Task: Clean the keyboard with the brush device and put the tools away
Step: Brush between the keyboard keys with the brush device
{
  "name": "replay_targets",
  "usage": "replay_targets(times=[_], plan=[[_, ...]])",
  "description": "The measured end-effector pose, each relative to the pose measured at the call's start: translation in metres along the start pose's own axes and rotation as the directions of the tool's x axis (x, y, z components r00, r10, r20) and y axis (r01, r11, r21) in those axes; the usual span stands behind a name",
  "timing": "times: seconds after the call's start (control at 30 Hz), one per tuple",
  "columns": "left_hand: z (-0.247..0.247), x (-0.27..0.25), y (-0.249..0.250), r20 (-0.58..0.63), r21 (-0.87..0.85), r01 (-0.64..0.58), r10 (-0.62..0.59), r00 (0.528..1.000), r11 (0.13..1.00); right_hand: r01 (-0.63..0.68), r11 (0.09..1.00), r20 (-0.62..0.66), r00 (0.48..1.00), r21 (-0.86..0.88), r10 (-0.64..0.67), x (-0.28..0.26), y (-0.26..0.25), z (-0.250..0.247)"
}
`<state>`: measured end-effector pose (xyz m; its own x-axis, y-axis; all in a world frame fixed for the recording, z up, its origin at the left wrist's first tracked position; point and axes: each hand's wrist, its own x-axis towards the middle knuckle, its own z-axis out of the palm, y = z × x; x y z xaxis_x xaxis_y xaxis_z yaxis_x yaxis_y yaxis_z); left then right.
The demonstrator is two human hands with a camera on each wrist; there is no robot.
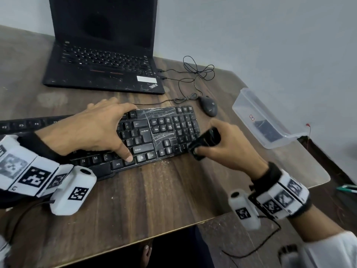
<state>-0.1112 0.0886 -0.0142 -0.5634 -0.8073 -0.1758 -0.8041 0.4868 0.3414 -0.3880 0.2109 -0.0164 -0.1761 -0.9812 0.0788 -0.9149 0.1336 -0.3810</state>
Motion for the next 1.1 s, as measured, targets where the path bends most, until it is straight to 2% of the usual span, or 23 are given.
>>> replay_targets(times=[0.07,0.2,0.3,0.37,0.43,0.5,0.57,0.7,0.77,0.83,0.97,1.1], plan=[[0.000,-0.001,0.001,-0.004,0.005,-0.004,0.004,1.000,1.000,0.001,1.000,-0.012,1.000,0.005,-0.001,-0.002,0.001,-0.002],[0.000,-0.002,0.001,-0.003,0.012,-0.002,0.002,1.000,1.000,0.008,0.997,-0.214,0.977,0.079,0.009,0.036,-0.009,-0.001],[0.000,-0.002,0.000,0.001,0.016,0.012,-0.012,1.000,1.000,0.007,0.993,-0.294,0.955,0.118,0.029,0.056,-0.011,0.001],[-0.001,-0.002,0.001,0.007,0.018,0.020,-0.020,1.000,1.000,-0.001,0.995,-0.244,0.969,0.098,0.025,0.049,-0.008,-0.001],[-0.001,-0.001,0.002,0.010,0.012,0.026,-0.026,1.000,1.000,-0.029,0.999,-0.089,0.995,0.030,0.032,0.030,0.000,-0.005],[-0.001,-0.001,0.001,0.005,0.003,0.028,-0.028,1.000,1.000,-0.058,0.997,0.033,0.998,-0.048,0.060,0.016,0.006,-0.012],[0.000,-0.001,0.002,0.007,0.001,0.019,-0.019,1.000,1.000,-0.066,0.997,0.015,0.998,-0.043,0.066,0.018,0.004,-0.016],[-0.001,-0.002,0.003,0.006,0.011,0.014,-0.014,1.000,1.000,-0.023,0.997,-0.191,0.981,0.072,0.036,0.049,-0.013,-0.007],[-0.001,-0.002,0.003,0.011,0.011,0.020,-0.021,1.000,1.000,-0.003,0.997,-0.241,0.970,0.082,0.023,0.055,-0.017,-0.003],[-0.002,-0.001,0.002,0.016,0.021,0.018,-0.018,1.000,1.000,0.002,0.998,-0.181,0.983,0.062,0.009,0.044,-0.013,-0.002],[0.000,0.000,0.002,0.012,0.013,0.027,-0.027,1.000,1.000,-0.055,0.998,0.017,0.998,-0.024,0.056,0.001,0.007,-0.004],[0.000,0.000,0.002,0.004,0.020,0.018,-0.018,1.000,1.000,-0.051,0.999,0.012,0.999,-0.017,0.051,0.003,0.006,-0.007]])
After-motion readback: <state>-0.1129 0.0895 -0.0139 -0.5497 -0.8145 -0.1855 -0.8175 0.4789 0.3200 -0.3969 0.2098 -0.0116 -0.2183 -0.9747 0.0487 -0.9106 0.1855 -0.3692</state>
